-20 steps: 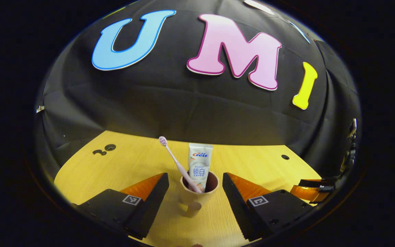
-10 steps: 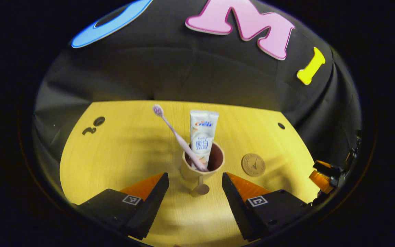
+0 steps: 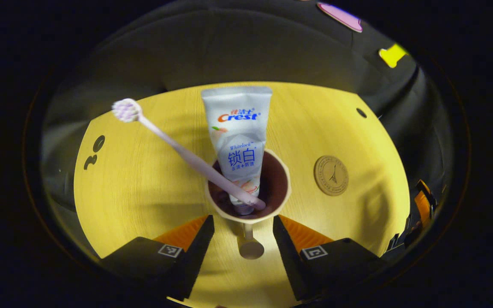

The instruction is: Put the toothbrush and toothpaste on the desktop into the cup, then pick up the cup and place it on the coaster on the desktop.

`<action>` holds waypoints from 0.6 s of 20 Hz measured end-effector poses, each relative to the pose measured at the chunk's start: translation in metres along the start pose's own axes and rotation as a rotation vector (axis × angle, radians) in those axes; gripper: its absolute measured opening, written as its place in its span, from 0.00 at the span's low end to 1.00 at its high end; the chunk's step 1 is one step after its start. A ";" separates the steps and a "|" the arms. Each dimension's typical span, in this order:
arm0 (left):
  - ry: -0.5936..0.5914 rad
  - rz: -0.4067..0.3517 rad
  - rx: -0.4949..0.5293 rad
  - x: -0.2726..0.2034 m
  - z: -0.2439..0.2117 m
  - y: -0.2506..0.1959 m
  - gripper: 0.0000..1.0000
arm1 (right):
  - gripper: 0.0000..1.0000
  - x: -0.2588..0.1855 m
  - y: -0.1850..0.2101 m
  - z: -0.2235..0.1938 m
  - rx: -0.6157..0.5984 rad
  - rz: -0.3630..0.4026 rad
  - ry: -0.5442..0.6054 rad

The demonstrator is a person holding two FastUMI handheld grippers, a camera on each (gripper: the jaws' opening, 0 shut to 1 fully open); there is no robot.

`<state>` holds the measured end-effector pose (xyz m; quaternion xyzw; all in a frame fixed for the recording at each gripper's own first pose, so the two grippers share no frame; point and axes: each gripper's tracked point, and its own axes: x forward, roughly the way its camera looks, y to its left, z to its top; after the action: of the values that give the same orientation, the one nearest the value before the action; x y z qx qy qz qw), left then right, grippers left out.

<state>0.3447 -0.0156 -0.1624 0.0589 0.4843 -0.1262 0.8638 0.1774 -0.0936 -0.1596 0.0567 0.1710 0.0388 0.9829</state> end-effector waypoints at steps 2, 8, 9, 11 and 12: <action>0.053 0.016 -0.007 0.010 0.002 -0.001 0.80 | 0.98 -0.001 -0.015 -0.006 0.005 -0.038 -0.003; 0.175 0.041 0.013 0.024 -0.007 0.000 0.65 | 0.98 -0.004 -0.040 -0.016 -0.017 -0.087 0.017; 0.200 0.046 0.004 0.021 -0.010 -0.001 0.53 | 0.98 -0.004 -0.041 -0.018 -0.014 -0.088 0.022; 0.223 0.035 0.005 0.022 -0.013 -0.003 0.33 | 0.98 -0.002 -0.042 -0.018 -0.009 -0.093 0.026; 0.222 0.037 0.006 0.023 -0.014 -0.003 0.32 | 0.98 -0.002 -0.042 -0.019 -0.010 -0.096 0.025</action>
<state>0.3439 -0.0188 -0.1890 0.0843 0.5755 -0.1045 0.8067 0.1718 -0.1336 -0.1817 0.0431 0.1854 -0.0070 0.9817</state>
